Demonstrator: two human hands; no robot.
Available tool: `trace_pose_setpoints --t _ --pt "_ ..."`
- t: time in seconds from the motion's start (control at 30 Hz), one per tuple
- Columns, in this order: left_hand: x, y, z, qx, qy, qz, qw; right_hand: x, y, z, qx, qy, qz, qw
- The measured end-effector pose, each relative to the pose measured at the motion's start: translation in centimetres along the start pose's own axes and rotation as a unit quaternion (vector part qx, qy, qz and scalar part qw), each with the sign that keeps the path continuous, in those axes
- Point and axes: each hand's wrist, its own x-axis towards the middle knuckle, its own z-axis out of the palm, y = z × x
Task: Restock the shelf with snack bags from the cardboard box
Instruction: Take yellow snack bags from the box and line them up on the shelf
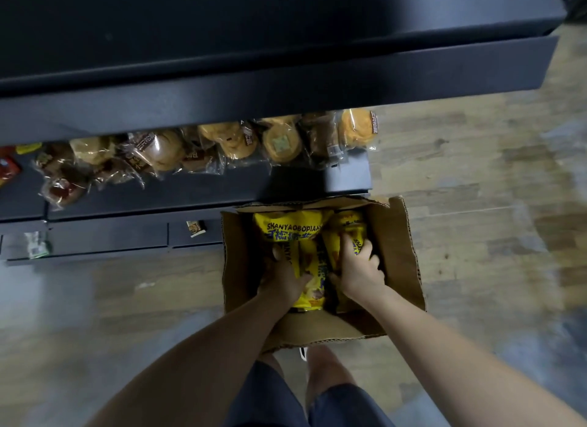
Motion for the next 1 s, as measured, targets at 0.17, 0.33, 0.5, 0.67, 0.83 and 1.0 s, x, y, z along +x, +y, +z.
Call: trace_pose_setpoints --t 0.17,0.33,0.5,0.67,0.83,1.0 --pt "-0.7 -0.2 0.0 -0.034 0.019 -0.02 0.999 -0.8 -0.4 -0.1 0.048 0.007 0.046 0.998" --pt "-2.2 -0.5 0.2 -0.008 0.046 0.004 0.999 -1.4 -0.4 -0.8 0.128 0.02 0.077 0.989" --pt "-3.7 -0.8 0.0 0.03 0.046 0.059 0.997 -1.3 0.7 -1.8 0.187 0.028 0.057 0.98" --pt "-4.4 -0.9 -0.6 0.0 0.051 0.067 0.996 -2.0 0.6 -2.7 0.223 0.01 0.031 0.974" --pt "-4.8 -0.9 -1.8 -0.161 0.035 0.022 0.986 -2.5 0.5 -2.8 0.413 -0.03 0.009 0.91" --pt "-5.3 -2.1 -3.5 -0.301 0.008 0.017 0.953 -3.6 0.8 -3.4 0.524 -0.148 0.008 0.839"
